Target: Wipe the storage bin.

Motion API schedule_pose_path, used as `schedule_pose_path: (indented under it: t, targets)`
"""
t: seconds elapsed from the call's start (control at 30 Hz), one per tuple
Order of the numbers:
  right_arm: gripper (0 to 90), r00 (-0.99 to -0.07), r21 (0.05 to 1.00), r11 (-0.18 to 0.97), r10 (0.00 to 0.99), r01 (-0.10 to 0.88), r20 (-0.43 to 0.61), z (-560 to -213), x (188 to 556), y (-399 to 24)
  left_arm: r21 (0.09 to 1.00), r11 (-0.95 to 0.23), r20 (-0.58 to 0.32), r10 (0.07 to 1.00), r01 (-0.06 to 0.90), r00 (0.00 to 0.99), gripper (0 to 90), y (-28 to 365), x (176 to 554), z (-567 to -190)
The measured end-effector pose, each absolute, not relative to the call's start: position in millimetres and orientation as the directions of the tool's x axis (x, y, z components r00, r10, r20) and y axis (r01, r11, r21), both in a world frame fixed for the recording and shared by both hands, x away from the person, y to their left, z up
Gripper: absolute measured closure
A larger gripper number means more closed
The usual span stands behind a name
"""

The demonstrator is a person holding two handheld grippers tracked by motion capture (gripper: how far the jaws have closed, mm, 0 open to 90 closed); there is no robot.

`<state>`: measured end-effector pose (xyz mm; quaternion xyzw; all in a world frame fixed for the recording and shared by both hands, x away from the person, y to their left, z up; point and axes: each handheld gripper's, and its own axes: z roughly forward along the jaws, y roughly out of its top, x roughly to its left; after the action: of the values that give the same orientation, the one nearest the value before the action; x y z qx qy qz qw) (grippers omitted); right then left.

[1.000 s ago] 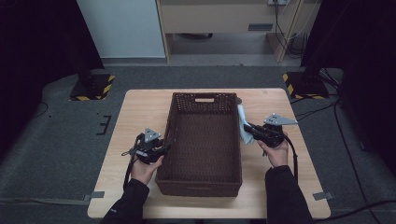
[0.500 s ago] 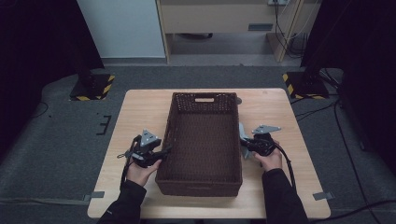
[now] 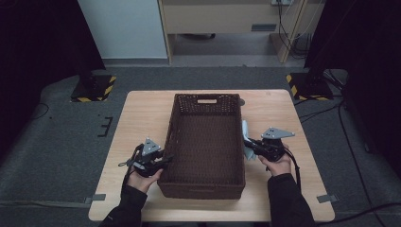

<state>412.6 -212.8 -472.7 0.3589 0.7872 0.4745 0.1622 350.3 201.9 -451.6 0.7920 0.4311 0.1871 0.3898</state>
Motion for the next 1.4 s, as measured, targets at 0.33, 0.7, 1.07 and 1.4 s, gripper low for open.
schedule_pose_path:
  t: [0.33,0.7,1.07,1.4]
  targets:
    - [83.8,-0.674,0.820,0.325,0.732,0.472,0.098,-492.7,414.2,-208.6,0.783,-0.295,-0.040,0.855,0.547,0.517,67.8,198.6,349.0,-450.9]
    - [83.8,-0.682,0.895,0.245,0.727,0.372,0.084,-460.0,406.7,-222.1,0.788,-0.279,-0.042,0.865,0.548,0.500,68.5,195.4,360.6,-451.4]
    - [83.7,-0.669,0.794,0.339,0.734,0.505,0.112,-499.9,418.9,-211.1,0.798,-0.268,-0.038,0.872,0.540,0.488,67.9,195.2,367.7,-452.1]
    - [83.7,-0.709,0.905,0.247,0.701,0.347,0.081,-453.7,392.7,-223.0,0.796,-0.279,-0.040,0.861,0.537,0.506,48.5,201.8,366.1,-449.3]
